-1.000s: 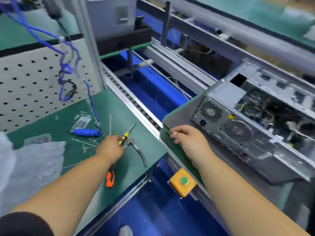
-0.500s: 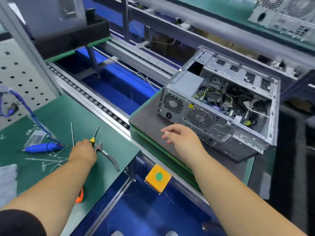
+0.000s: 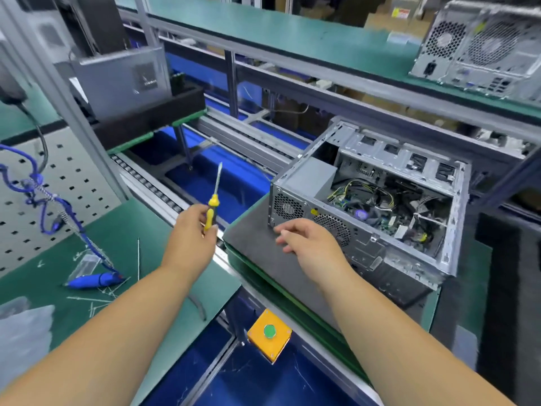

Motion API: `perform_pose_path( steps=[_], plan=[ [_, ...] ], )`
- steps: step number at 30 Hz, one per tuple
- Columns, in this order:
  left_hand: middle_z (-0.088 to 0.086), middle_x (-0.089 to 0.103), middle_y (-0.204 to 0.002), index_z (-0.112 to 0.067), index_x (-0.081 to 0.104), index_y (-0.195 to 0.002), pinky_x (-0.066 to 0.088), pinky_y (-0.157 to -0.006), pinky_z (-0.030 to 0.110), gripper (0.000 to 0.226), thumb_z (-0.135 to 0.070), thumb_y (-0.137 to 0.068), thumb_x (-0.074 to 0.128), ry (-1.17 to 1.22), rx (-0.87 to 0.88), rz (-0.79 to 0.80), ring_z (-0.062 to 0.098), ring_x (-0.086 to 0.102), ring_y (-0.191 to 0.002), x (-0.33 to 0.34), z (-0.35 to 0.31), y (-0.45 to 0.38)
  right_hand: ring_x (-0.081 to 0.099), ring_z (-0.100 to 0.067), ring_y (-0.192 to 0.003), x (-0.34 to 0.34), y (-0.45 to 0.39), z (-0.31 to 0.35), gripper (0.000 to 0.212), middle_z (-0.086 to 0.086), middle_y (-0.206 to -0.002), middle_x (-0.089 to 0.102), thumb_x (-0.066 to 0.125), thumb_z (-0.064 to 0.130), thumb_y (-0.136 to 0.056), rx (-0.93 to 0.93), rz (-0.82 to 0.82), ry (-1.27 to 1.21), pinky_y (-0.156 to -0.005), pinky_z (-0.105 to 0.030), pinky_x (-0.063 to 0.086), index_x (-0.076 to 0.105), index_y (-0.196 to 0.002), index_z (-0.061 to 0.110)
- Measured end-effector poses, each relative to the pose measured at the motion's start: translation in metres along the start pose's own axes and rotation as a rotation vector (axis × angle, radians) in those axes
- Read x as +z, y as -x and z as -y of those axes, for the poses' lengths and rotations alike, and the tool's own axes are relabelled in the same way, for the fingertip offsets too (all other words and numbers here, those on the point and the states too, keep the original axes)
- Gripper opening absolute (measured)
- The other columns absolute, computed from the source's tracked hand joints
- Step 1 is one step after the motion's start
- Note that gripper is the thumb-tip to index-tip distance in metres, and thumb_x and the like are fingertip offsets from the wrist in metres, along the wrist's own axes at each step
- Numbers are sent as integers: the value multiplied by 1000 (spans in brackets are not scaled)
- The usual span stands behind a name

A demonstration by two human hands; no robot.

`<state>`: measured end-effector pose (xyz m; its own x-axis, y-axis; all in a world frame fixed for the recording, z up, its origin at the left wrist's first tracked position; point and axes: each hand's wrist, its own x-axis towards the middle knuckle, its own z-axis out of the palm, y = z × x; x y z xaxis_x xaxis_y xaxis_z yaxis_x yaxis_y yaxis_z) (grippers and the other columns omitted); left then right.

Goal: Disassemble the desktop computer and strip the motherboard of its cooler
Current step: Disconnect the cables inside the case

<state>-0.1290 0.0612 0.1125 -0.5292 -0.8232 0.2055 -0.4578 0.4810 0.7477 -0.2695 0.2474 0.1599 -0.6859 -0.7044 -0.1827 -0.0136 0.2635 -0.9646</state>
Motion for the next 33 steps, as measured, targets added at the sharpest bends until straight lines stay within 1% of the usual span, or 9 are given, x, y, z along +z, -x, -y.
perform_pose_path(
  steps=[5, 7, 9, 13, 17, 20, 24, 28, 33],
  plan=[
    [-11, 56, -104, -39, 54, -108, 45, -72, 17, 31, -19, -86, 64, 193, 186, 101, 2, 56, -81, 15, -93, 16, 58, -4, -62, -33, 11, 26, 11, -1, -96, 68, 57, 21, -96, -88, -41, -52, -72, -31, 51, 63, -93, 30],
    [-15, 54, -103, -44, 54, -110, 43, -71, 15, 34, -22, -87, 64, 225, 255, 175, 1, 56, -81, 25, -124, 28, 57, -2, -57, -53, 20, 34, 9, 0, -97, 66, 58, 23, -96, -118, -81, -70, -66, -28, 52, 63, -95, 30],
    [-16, 54, -99, -45, 55, -110, 45, -70, 17, 35, -22, -86, 65, 262, 318, 248, 4, 57, -81, 39, -153, 40, 58, -1, -56, -76, 30, 38, 5, 1, -93, 66, 60, 26, -95, -133, -116, -67, -58, -23, 52, 64, -96, 29],
    [-15, 59, -95, -48, 55, -110, 43, -67, 14, 41, -25, -80, 70, 315, 396, 353, 6, 58, -78, 73, -202, 63, 66, -15, -67, -128, 48, 37, 6, 1, -84, 71, 60, 28, -94, -149, -212, 66, -70, -39, 55, 66, -93, 28],
    [-17, 58, -93, -44, 52, -114, 43, -68, 14, 38, -40, -81, 69, 332, 436, 457, 5, 58, -83, 108, -235, 80, 60, -5, -54, -185, 63, 25, 11, 7, -64, 66, 62, 31, -92, -89, -313, 79, -61, -33, 52, 67, -84, 25],
    [-18, 58, -97, -40, 52, -117, 44, -74, 18, 36, -46, -83, 61, 296, 479, 494, 5, 57, -92, 129, -249, 87, 56, -6, -49, -227, 71, 9, 15, 3, -57, 58, 62, 28, -90, -36, -437, 66, -55, -27, 48, 66, -82, 16],
    [-16, 58, -100, -37, 57, -114, 46, -80, 21, 27, -26, -90, 63, 267, 493, 509, 4, 56, -93, 148, -258, 88, 52, -14, -52, -273, 77, -22, 23, -3, -60, 56, 59, 22, -89, 98, -540, 73, -59, -34, 46, 61, -82, 1],
    [-20, 57, -97, -36, 61, -109, 45, -76, 16, 24, -21, -90, 62, 266, 524, 535, 3, 56, -90, 160, -265, 77, 55, -22, -57, -289, 79, -62, 20, -8, -61, 58, 57, 19, -87, 331, -491, 205, -65, -38, 49, 59, -71, 8],
    [-20, 57, -97, -37, 63, -105, 40, -74, 8, 22, -21, -89, 62, 250, 563, 571, 0, 55, -89, 165, -264, 57, 54, -22, -52, -273, 65, -99, 16, -13, -66, 61, 56, 13, -90, 640, -348, 336, -52, -25, 45, 59, -77, 3]
  ],
)
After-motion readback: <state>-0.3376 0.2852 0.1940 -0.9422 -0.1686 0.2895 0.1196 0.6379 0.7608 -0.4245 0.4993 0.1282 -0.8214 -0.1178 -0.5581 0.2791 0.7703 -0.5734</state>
